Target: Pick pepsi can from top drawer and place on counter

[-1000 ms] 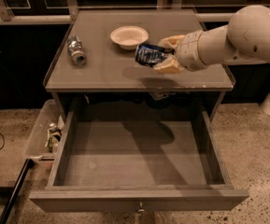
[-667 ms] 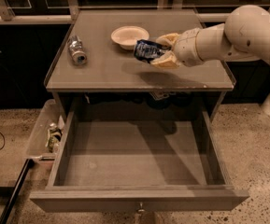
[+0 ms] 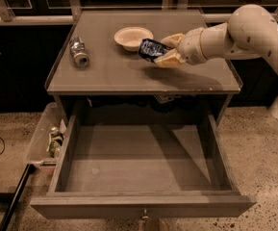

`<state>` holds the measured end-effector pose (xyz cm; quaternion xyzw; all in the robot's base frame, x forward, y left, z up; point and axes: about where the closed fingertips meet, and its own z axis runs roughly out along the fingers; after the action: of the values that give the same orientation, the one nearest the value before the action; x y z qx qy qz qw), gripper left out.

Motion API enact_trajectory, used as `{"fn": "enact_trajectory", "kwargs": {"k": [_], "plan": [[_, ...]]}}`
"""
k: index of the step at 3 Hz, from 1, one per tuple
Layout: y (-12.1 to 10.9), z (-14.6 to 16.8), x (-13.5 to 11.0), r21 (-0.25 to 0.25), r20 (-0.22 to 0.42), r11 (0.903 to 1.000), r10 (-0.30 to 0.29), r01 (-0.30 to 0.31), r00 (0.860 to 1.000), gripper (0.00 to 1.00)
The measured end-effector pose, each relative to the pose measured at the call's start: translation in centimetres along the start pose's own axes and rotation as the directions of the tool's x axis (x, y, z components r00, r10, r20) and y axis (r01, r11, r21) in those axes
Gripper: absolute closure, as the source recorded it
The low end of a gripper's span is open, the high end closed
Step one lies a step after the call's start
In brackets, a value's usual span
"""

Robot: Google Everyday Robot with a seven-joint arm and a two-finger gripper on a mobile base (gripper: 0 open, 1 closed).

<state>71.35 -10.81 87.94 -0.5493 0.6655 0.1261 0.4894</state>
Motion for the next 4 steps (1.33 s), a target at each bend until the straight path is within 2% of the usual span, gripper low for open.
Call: {"fn": "enact_trajectory", "kwargs": {"k": [1,2,4], "plan": [[-0.76,0.59,0.78,-0.028,-0.025,0.9968,0.074,-0.075,0.997,1.0],[-0.6,0.68,0.67,-0.028,-0.022,0.9971,0.071,-0.071,0.997,0.81],[-0.6,0.69,0.67,-0.028,-0.022,0.9971,0.071,-0.071,0.997,0.34]]}}
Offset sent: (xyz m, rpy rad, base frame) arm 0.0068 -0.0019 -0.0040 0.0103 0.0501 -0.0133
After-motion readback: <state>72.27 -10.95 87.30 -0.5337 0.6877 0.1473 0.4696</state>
